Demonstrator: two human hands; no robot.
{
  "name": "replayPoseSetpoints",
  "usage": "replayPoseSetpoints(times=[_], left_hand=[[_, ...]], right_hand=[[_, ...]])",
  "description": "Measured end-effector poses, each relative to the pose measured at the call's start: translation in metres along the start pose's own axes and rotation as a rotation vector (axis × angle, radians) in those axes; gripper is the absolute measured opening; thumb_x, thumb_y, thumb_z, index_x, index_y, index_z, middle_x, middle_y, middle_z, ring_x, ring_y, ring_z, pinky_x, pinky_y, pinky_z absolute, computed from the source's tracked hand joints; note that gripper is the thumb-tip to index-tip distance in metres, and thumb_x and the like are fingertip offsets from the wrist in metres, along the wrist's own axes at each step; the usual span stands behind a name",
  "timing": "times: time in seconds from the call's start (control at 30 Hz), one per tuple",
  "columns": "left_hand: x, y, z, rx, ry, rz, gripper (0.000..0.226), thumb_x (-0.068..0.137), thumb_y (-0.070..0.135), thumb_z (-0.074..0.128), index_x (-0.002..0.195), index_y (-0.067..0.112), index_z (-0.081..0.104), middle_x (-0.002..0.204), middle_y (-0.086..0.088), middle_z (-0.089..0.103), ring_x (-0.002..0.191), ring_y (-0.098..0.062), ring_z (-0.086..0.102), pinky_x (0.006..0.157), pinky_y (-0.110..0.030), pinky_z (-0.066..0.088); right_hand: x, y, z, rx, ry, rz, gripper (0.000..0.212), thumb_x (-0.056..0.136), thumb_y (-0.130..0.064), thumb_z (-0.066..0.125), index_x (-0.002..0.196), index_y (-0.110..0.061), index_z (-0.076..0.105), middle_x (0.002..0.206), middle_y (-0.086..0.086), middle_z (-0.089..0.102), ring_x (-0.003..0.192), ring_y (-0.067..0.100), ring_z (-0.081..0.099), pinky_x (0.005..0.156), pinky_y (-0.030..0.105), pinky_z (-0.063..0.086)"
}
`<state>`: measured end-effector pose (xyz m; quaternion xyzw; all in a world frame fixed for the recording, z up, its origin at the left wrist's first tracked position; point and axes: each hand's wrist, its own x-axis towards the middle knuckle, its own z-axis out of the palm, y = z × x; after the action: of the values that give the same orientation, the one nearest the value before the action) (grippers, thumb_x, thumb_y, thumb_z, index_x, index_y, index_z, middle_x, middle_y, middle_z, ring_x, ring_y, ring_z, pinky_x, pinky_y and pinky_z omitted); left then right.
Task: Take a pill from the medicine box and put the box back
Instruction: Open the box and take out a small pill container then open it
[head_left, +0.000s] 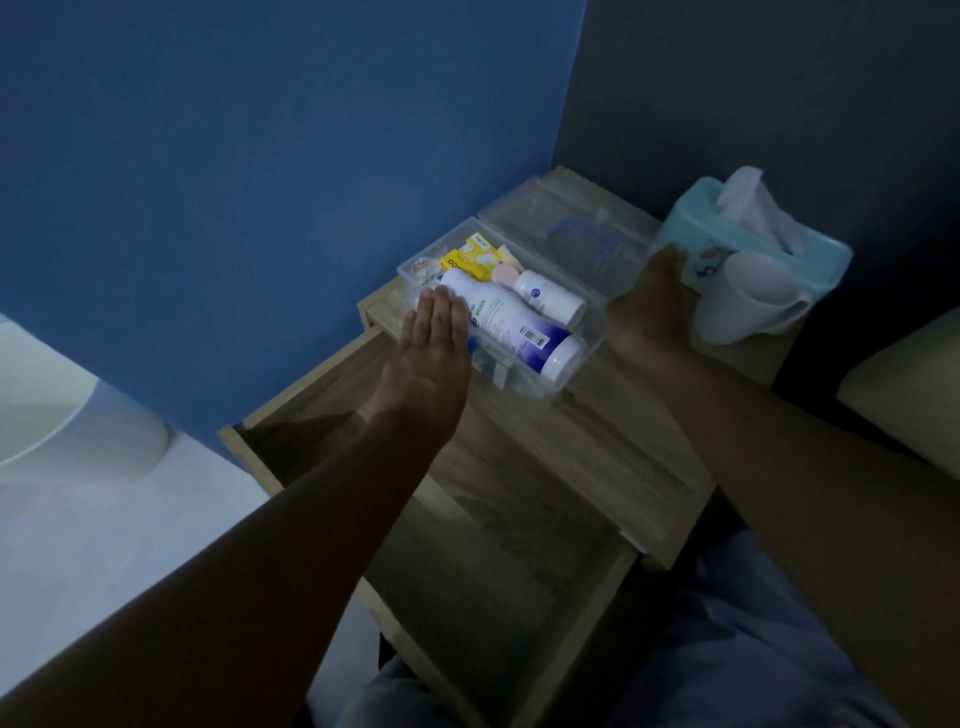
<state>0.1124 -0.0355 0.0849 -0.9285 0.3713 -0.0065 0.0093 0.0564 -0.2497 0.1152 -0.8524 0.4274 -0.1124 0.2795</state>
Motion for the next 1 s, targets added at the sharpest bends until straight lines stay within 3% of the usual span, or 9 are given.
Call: replayPoseSetpoints(times=[0.03,0.1,0.17,0.27,0.37,0.5,0.67,0.83,1.0], left_hand=[[-0.002,0.0,0.001,-0.003,-0.008,0.007,0.078,0.097,0.01,0.044,0.151,-0.003,-0.011,0.162,-0.026,-0.009,0.151,-0.038,-0.008,0.124,-0.046,0.007],[-0.002,0.0,0.002,0.011,0.004,0.035,0.078,0.097,0.009,0.043,0.151,-0.003,-0.012,0.161,-0.026,-0.01,0.151,-0.039,-0.008,0.124,-0.046,0.008],[-0.002,-0.001,0.002,0.014,0.024,0.025,0.077,0.097,0.009,0.042,0.151,-0.002,-0.012,0.162,-0.025,-0.01,0.151,-0.038,-0.008,0.124,-0.046,0.01],[-0.001,-0.001,0.006,-0.01,0.028,0.031,0.075,0.098,0.009,0.04,0.151,-0.002,-0.013,0.162,-0.025,-0.01,0.151,-0.037,-0.009,0.124,-0.046,0.011],[0.001,-0.003,0.008,-0.015,0.008,0.041,0.077,0.097,0.009,0.041,0.151,-0.001,-0.014,0.162,-0.024,-0.012,0.15,-0.037,-0.01,0.124,-0.045,0.007],[0.0,-0.005,0.012,-0.045,0.033,0.042,0.077,0.098,0.009,0.041,0.151,-0.002,-0.013,0.162,-0.025,-0.011,0.15,-0.037,-0.009,0.123,-0.043,0.007],[0.003,-0.006,0.013,-0.029,0.046,0.048,0.075,0.098,0.008,0.04,0.151,-0.002,-0.011,0.161,-0.026,-0.009,0.15,-0.038,-0.007,0.122,-0.042,0.011],[0.001,-0.005,0.014,-0.046,0.03,0.038,0.081,0.094,0.006,0.046,0.152,-0.001,-0.01,0.162,-0.024,-0.008,0.151,-0.037,-0.006,0.121,-0.041,0.012],[0.006,-0.008,-0.006,-0.202,-0.139,-0.004,0.089,0.089,0.015,0.051,0.154,0.005,-0.009,0.164,-0.016,-0.01,0.152,-0.029,-0.008,0.121,-0.038,0.007]], right_hand=[[-0.002,-0.004,0.0,-0.037,0.081,-0.083,0.076,0.096,-0.002,0.048,0.158,-0.006,0.004,0.167,0.014,0.003,0.15,0.034,0.018,0.119,0.041,0.02],[-0.003,-0.016,0.001,-0.057,0.178,-0.339,0.07,0.09,0.004,0.051,0.154,-0.009,0.025,0.162,0.016,0.022,0.146,0.035,0.029,0.117,0.045,0.029],[0.001,-0.031,0.004,-0.068,0.076,-0.574,0.055,0.088,0.004,0.051,0.142,-0.008,0.046,0.143,0.016,0.048,0.132,0.032,0.047,0.108,0.041,0.04],[0.016,-0.053,0.014,-0.167,-0.217,-0.74,0.041,0.093,-0.012,0.056,0.133,-0.014,0.059,0.137,0.008,0.056,0.126,0.025,0.053,0.106,0.04,0.043],[0.032,-0.069,0.021,-0.321,-0.37,-0.795,0.036,0.094,-0.022,0.062,0.129,-0.02,0.064,0.139,0.006,0.058,0.125,0.021,0.055,0.107,0.036,0.043],[0.042,-0.081,0.025,-0.389,-0.439,-0.886,0.027,0.09,-0.011,0.067,0.116,-0.009,0.073,0.121,0.012,0.068,0.112,0.026,0.063,0.09,0.028,0.045],[0.047,-0.085,0.03,-0.382,-0.425,-0.872,0.026,0.088,-0.013,0.068,0.114,-0.01,0.074,0.12,0.011,0.069,0.116,0.024,0.06,0.098,0.035,0.048],[0.037,-0.077,0.019,-0.271,-0.294,-0.827,0.036,0.087,-0.014,0.068,0.123,-0.011,0.07,0.127,0.011,0.065,0.12,0.024,0.058,0.098,0.026,0.042],[0.006,-0.067,-0.018,-0.093,-0.263,-0.707,0.032,0.079,-0.018,0.072,0.11,-0.013,0.078,0.101,0.004,0.077,0.086,0.007,0.066,0.079,0.017,0.048]])
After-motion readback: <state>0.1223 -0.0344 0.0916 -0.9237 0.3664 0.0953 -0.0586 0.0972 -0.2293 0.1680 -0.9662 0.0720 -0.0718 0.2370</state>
